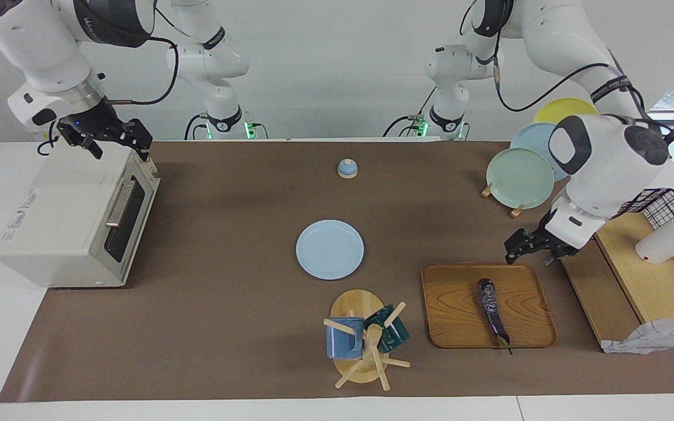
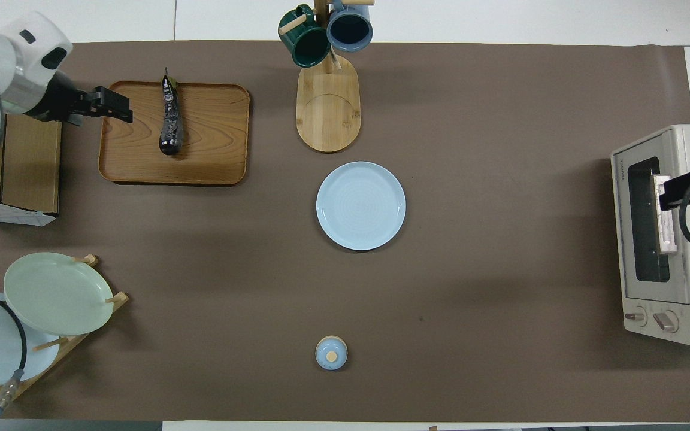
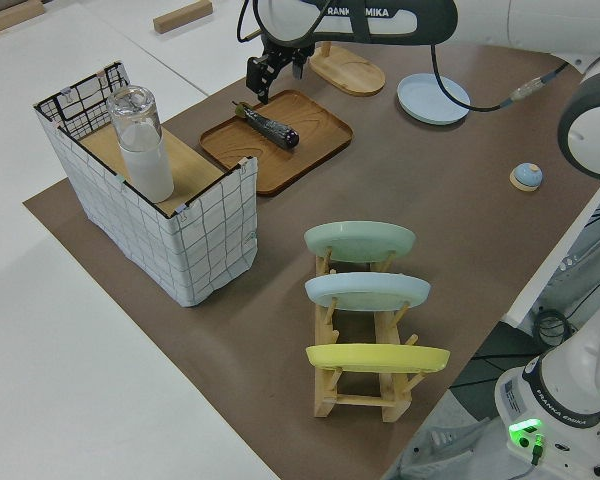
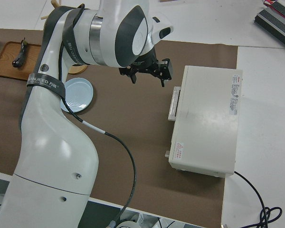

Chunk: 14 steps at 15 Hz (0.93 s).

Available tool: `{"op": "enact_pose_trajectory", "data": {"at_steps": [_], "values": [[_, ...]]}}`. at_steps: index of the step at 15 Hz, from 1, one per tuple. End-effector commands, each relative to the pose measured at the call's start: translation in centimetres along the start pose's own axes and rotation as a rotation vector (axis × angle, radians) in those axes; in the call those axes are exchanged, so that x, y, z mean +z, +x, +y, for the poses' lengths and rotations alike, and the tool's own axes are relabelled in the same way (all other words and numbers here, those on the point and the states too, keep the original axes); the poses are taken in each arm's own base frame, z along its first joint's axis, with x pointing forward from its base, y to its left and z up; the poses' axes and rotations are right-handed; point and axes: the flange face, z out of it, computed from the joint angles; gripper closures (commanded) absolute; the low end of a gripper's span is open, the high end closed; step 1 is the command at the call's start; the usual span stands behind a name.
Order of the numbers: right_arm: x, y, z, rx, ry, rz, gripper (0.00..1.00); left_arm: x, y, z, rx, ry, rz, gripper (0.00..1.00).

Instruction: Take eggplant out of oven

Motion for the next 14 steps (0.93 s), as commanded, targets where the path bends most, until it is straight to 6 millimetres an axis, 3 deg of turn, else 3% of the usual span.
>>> {"op": "enact_pose_trajectory", "data": {"at_steps": [1, 5, 7, 9, 11, 14], "values": [[0.0, 0.1, -0.1, -0.03, 0.027, -0.003, 0.0, -5.9, -3.4, 0.1, 0.006, 0.032, -0.041, 0.0], [-1.0, -0.7, 0.2, -0.024, 0.03, 0.017, 0.0, -12.8, -8.7, 1.0, 0.014, 0.057, -0.113, 0.0], [-0.9, -0.8, 0.1, -0.02, 0.032, 0.017, 0.0, -15.1, -11.1, 1.3, 0.009, 0.074, -0.144, 0.0], [-1.0, -0.8, -0.4, -0.03, 0.029, 0.018, 0.0, -15.0, -12.8, 1.3, -0.007, 0.077, -0.182, 0.0], [-0.9, -0.8, -0.3, -0.036, 0.029, 0.016, 0.0, -13.3, -14.4, 1.6, -0.014, 0.081, -0.2, 0.0], [-0.8, -0.8, -0.6, -0.036, 0.028, 0.015, 0.0, -11.3, -15.0, 1.5, -0.01, 0.083, -0.144, 0.0]]}}
